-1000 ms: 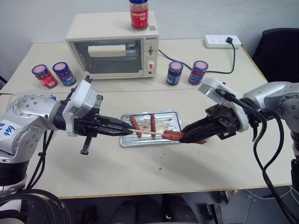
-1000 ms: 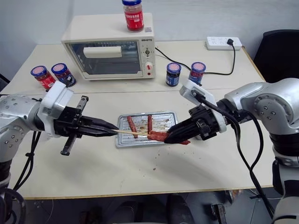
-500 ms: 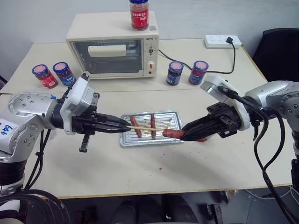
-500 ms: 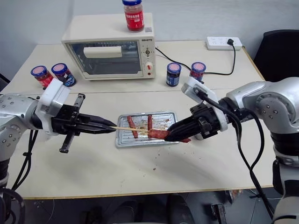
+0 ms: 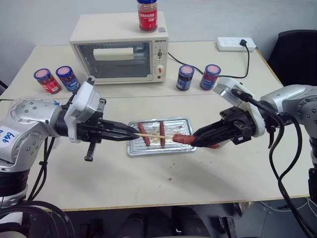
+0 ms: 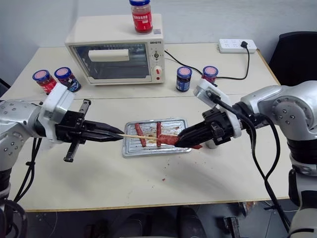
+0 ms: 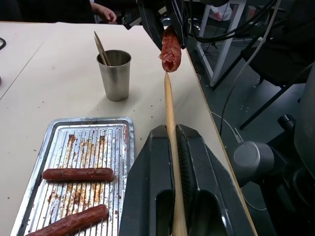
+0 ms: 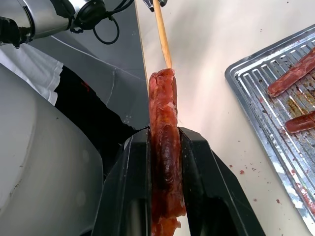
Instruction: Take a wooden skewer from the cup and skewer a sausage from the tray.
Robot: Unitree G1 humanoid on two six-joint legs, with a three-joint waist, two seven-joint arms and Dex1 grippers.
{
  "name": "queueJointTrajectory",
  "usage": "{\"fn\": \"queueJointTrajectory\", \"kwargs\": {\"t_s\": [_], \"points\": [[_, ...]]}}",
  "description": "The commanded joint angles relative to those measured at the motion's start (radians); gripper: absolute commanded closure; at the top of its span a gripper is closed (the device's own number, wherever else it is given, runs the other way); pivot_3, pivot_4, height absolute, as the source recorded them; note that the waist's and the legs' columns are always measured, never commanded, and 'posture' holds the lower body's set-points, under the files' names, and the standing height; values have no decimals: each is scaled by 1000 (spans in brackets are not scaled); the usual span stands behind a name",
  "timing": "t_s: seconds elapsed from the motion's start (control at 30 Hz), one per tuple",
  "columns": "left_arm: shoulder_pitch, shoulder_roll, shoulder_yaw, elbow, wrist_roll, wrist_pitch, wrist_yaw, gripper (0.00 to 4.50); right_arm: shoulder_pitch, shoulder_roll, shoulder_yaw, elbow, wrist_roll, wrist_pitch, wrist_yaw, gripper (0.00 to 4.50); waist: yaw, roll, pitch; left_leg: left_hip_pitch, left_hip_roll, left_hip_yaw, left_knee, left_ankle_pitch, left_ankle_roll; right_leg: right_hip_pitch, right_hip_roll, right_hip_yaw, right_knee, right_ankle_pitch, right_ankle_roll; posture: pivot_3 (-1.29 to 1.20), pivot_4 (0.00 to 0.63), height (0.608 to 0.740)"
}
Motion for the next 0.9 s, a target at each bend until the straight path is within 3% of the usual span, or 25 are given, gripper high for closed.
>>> {"fn": "queueJointTrajectory", "kwargs": {"t_s": [0.03, 0.9], "points": [[-34, 20, 19, 8, 6, -10, -12, 4500, 5, -14, -18, -12, -2, -21, 5, 3691, 0, 0, 0, 0, 0, 0, 0, 0, 0, 0, 0, 0, 0, 0, 0, 0, 150, 740], [-33, -9, -13, -19, 3, -8, -8, 4500, -9, 29, -36, -19, 34, -1, -26, 3691, 0, 0, 0, 0, 0, 0, 1, 0, 0, 0, 0, 0, 0, 0, 0, 0, 150, 740]]}}
